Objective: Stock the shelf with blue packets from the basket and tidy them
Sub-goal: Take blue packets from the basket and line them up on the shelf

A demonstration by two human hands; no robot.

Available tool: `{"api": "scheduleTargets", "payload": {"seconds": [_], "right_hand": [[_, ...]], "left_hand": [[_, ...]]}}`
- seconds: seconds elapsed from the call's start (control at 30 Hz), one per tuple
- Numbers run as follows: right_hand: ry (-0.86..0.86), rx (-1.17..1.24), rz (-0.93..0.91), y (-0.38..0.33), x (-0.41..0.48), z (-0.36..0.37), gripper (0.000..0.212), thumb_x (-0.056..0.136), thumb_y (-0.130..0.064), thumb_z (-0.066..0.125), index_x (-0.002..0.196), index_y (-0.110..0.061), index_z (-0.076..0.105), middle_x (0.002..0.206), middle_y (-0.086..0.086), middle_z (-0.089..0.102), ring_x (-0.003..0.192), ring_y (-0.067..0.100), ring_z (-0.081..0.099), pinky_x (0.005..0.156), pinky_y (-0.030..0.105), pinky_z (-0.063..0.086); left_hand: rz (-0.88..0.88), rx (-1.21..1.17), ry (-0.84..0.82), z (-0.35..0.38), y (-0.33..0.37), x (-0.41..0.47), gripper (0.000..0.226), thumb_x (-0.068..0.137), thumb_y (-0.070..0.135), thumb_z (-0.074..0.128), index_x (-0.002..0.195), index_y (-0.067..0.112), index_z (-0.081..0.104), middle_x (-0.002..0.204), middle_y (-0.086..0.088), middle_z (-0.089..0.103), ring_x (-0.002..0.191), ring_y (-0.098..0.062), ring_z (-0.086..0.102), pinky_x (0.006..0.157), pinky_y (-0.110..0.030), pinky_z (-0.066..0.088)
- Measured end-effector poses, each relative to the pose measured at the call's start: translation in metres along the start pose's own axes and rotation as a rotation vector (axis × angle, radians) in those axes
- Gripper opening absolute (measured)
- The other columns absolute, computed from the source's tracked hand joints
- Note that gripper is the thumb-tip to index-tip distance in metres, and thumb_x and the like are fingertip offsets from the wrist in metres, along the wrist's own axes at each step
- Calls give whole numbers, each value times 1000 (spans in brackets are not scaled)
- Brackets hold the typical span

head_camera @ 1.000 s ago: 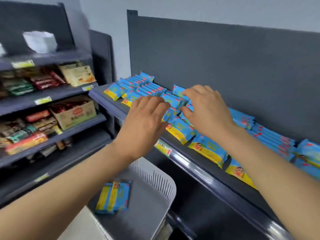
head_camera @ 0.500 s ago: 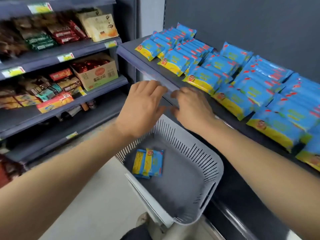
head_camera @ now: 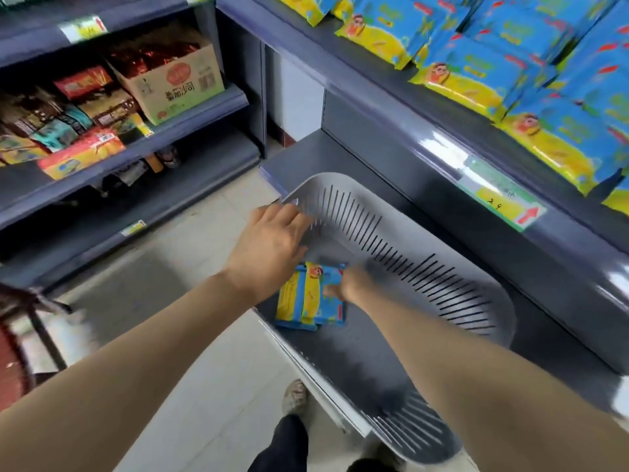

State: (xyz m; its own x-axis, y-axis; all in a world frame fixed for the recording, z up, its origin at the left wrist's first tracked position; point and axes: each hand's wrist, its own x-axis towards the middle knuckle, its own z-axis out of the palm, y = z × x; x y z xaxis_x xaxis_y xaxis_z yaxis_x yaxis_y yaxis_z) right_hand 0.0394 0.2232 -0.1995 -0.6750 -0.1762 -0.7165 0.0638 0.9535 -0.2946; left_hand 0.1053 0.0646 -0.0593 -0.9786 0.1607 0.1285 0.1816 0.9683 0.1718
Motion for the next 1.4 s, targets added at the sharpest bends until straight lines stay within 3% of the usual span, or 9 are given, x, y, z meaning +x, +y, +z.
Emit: {"api": "scheduleTargets", "payload": {"seconds": [0.23,0.4,0.63,0.77,0.87,0.97,1.13,1.3,1.4], "right_hand": [[111,351,151,-4,25,39,76,67,-37,81,126,-1,48,123,12,58,110,26,58,93,40,50],[63,498,189,4,27,35,53,69,-23,81,113,-3,61,115,9,65,103,24,63,90,35,52],[345,67,17,8,-29,-50,18,81,-11,59,96,-9,50,110,16,60,94,31,58,63,30,37],[442,-8,-71,13,-63,-82,20,78,-9,58,87,-12,40,106,16,59,96,33,57,65,30,34],[493,-5,-88,16,-75,-95,21,77,-8,59,85,-11,40,94,12,55,87,31,54,63,30,33],[451,-6,-132,22,-79,-102,21,77,-10,61,82,-10,40,84,6,49,77,27,46,60,29,31],[434,-23,-199,34,-80,-101,21,76,-13,62,81,-11,42,79,5,50,75,28,50,54,31,31],[449,-121,-257,42,-82,-99,22,80,-20,62,87,-15,41,79,4,52,72,27,48,56,29,31],[458,-139,-257,46,-86,-101,22,81,-22,61,89,-15,42,80,4,52,72,27,49,57,30,34]], "left_hand": [[10,-20,-37,22,-12,-3,32,77,10,67,109,7,63,106,-12,61,100,-33,55,87,-42,42],[40,-43,-110,39,-11,1,31,82,9,59,113,12,60,110,-7,59,106,-29,52,92,-39,37],[34,-6,-376,71,-3,22,32,89,15,51,121,16,49,118,-3,51,112,-24,49,95,-34,33],[-204,-6,-627,96,9,27,34,90,19,52,122,10,45,127,-11,48,115,-32,51,92,-39,41],[-223,-14,-804,116,14,30,39,91,23,54,124,4,48,130,-14,51,118,-31,51,94,-40,43],[-238,69,-948,138,10,37,57,86,41,59,126,1,49,127,-13,56,115,-31,54,97,-44,44],[-485,74,-1051,183,6,40,120,69,66,64,146,9,-8,142,-16,39,126,-39,43,101,-49,40],[-527,41,-970,202,-2,34,124,42,66,79,137,26,10,137,-15,36,119,-40,48,88,-50,46],[-493,79,-977,207,-4,34,121,39,44,83,136,24,14,129,-15,38,120,-37,47,86,-47,51]]}}
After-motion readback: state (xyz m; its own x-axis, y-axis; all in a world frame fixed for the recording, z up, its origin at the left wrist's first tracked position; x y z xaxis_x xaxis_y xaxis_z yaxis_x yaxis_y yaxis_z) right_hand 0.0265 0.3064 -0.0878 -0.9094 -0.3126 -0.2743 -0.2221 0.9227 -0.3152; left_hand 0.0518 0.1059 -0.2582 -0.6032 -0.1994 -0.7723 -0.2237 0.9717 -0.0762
